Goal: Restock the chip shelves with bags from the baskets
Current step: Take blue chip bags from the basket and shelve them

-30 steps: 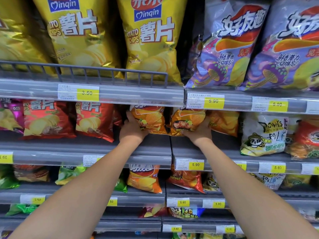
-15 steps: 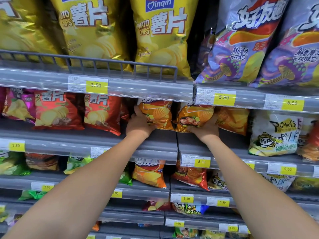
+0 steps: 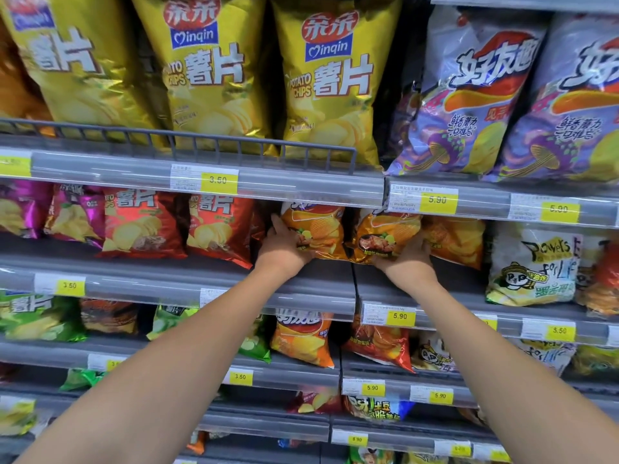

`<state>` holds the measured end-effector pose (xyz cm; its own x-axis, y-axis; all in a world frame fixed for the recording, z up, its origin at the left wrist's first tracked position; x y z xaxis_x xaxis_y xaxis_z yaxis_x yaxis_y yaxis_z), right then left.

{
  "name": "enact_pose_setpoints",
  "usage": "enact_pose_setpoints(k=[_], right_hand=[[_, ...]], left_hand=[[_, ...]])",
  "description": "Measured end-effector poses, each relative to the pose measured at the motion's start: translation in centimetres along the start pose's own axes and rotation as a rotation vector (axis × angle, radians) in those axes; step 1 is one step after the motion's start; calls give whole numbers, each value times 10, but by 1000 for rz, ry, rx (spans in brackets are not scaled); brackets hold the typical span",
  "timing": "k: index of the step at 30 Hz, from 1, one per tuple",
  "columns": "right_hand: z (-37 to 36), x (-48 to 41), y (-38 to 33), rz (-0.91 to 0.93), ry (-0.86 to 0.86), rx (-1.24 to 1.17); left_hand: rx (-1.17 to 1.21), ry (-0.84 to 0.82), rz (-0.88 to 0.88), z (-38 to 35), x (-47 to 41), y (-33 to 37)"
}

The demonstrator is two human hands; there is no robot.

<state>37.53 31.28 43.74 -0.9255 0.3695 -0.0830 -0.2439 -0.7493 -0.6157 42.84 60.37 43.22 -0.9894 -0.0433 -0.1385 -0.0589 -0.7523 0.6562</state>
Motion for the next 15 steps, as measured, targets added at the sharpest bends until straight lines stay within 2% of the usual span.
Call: enact_pose_setpoints(k=[5, 9, 15], right_hand=[[13, 38, -10, 124, 147, 268], [11, 68, -40, 251, 255, 327], [-27, 108, -113, 481, 287, 327]], left_hand=[[-21, 87, -215, 26, 34, 10], [-130, 192, -413, 57, 70, 14], [-222, 260, -453, 107, 95, -28]])
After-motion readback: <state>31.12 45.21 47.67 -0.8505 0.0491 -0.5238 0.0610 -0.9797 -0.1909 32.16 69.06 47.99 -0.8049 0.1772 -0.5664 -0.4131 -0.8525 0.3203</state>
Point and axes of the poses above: each hand's wrist, its own x-axis away from the middle knuckle, its own z-axis out of the back of the hand, y = z × x, the point moved 10 cm from there along -x, towards the middle knuckle, and after that the axes turned 1 degree about x, right-handed, at the moved point
